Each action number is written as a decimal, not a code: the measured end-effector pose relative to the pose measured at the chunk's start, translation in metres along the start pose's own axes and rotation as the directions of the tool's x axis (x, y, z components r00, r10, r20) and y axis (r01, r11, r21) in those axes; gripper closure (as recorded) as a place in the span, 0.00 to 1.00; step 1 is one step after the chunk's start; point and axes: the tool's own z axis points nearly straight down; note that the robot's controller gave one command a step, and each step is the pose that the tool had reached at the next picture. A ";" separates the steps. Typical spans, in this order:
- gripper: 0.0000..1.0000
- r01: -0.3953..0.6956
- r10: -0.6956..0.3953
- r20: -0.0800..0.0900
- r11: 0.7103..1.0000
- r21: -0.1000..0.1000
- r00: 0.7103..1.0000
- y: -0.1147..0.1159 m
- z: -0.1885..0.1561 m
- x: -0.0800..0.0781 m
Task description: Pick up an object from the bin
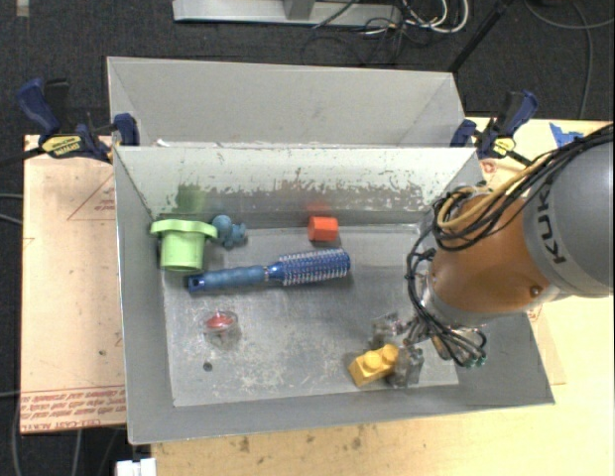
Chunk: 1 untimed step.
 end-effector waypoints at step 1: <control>1.00 -0.031 0.031 0.009 1.000 0.006 0.999 -0.060 -0.226 -0.002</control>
Offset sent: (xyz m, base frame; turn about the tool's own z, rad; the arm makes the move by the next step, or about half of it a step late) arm 0.0142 -0.0569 0.2212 0.0264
